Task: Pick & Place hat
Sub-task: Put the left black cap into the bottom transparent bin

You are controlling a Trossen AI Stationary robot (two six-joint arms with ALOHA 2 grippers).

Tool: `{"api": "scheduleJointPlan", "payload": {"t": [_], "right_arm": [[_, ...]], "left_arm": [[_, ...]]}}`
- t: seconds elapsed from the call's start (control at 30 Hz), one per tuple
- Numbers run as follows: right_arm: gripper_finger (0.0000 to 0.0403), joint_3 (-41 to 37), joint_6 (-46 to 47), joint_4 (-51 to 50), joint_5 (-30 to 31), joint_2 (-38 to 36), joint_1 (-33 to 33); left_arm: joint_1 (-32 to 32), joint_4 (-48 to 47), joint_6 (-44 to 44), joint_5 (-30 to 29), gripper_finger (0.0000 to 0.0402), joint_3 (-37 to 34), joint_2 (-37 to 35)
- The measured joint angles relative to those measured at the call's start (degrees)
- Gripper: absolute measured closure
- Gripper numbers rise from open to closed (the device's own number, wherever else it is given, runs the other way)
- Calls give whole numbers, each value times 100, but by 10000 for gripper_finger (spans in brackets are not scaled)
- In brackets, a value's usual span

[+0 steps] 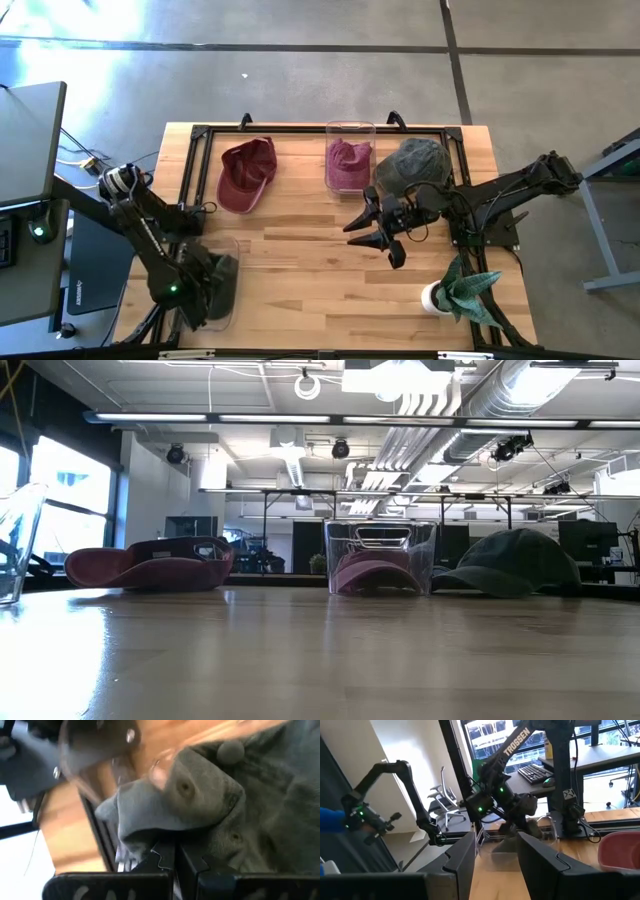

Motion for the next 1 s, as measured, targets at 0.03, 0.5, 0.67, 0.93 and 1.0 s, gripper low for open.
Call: {"api": "scheduleJointPlan", "payload": {"t": [0.03,0.5,0.67,0.93,1.0], "right_arm": [[263,0,47,11,23,0,0],[263,2,216,208,473,-4,0],[263,2,311,210,636,-4,2],[263,2,325,208,713,-4,0],[263,2,325,207,670,-4,0]], "left_arm": [[0,15,5,-119,401,-73,0],[114,-624,152,-425,401,671,-434],[76,-230,167,-1255,401,1039,-506],[357,832,152,-1888,401,24,-310],[476,1210,153,-1884,401,-283,-302]]}}
